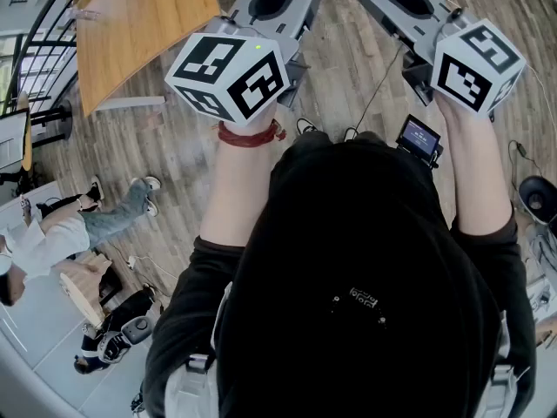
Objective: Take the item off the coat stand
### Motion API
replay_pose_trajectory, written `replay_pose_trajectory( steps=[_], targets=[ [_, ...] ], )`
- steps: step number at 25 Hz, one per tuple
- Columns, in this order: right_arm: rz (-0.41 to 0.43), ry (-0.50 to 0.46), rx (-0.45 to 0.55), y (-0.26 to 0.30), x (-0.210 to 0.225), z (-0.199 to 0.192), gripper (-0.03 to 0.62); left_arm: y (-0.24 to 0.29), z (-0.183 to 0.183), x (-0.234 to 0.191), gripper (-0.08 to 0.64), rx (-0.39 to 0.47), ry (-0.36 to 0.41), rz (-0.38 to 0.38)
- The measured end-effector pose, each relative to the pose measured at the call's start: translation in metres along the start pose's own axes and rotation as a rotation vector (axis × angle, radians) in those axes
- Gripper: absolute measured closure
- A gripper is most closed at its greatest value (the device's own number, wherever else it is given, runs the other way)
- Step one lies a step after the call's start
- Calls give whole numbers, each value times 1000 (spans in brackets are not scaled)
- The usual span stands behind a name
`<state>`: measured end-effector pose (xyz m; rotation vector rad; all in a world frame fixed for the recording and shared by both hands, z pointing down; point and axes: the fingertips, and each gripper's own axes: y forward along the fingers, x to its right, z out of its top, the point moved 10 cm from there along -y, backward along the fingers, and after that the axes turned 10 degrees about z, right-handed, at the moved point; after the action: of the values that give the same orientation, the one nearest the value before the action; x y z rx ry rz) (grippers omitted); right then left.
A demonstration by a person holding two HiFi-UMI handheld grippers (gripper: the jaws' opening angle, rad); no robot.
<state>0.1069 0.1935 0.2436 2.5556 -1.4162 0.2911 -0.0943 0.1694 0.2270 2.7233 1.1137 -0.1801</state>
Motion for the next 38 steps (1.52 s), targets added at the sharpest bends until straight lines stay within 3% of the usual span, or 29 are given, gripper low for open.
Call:
replay_pose_trajectory(
  steps=[7, 11, 19, 24, 28, 33, 36, 38],
  targets=[
    [-7, -20, -5, 0, 6, 0, 577, 10, -6, -4, 557, 14, 5, -42],
    [39, -20, -9, 7, 17, 0, 577, 25, -12, -7, 557, 6, 9, -69],
    [117, 7, -29, 15, 12, 5, 577, -2, -2, 6, 557, 45, 93, 7],
    [246, 38, -50, 62, -5, 19, 577, -34, 14, -20, 557, 57, 17, 91],
    [332, 47, -80, 82, -3, -7, 577, -52, -16, -25, 557, 38, 21, 190],
    [396, 34, -78, 85, -7, -10, 577, -70, -28, -23, 557, 51, 6, 276],
    [387, 22, -73, 76, -10, -5, 577, -67, -25, -16, 557, 62, 9, 272],
    [364, 28, -97, 67, -7, -6, 577, -60, -24, -15, 557, 94, -85, 205]
  ],
)
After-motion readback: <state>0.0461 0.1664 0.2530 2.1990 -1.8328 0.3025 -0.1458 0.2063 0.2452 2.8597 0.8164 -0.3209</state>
